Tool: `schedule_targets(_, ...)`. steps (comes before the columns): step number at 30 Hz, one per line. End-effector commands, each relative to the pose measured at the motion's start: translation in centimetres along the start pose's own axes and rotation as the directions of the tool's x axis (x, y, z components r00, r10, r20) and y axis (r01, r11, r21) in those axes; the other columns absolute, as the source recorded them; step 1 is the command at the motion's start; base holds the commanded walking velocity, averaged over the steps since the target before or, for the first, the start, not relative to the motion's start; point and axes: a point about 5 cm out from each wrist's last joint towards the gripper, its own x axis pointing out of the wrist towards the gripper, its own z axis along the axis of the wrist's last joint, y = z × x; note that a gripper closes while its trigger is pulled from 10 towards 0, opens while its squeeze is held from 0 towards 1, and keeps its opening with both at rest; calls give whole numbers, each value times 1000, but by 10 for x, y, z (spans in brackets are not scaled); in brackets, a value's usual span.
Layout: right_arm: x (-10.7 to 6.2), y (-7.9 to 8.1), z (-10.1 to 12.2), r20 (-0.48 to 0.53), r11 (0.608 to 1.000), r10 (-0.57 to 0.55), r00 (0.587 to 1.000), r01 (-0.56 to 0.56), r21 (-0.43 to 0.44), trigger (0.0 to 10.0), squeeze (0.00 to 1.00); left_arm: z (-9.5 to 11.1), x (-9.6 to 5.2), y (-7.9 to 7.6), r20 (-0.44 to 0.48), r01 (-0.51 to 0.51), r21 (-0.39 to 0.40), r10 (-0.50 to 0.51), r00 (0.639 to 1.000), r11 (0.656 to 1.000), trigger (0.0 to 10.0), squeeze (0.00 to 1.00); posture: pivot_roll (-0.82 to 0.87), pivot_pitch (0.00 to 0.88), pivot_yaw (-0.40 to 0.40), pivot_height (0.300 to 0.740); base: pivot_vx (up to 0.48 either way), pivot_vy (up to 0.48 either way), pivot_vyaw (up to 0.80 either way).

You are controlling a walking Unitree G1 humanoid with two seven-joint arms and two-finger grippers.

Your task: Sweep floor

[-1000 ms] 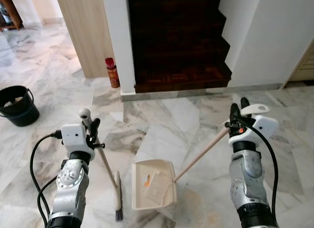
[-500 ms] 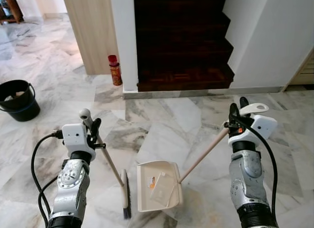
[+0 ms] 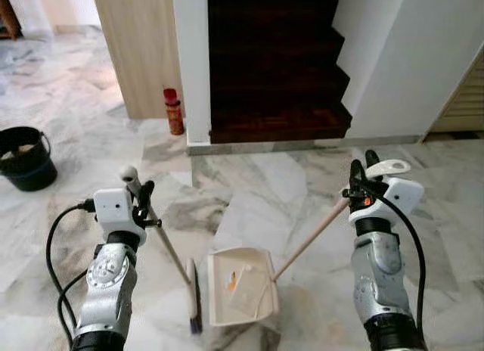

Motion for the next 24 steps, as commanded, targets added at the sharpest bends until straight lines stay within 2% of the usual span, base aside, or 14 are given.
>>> schedule_targets(1,5,5,9,41,1000,11,999,-12,20,10000,0,10,4,1,36,4,15,-4,999,1000,10000,0,23,0,-3,740,0,266,0)
schedule_targets(24,5,9,9,33,999,39,999,-39,12,10000,0,8,2,0,28,-6,11,5,1000,1000,10000,0,23,0,-11,740,0,285,0)
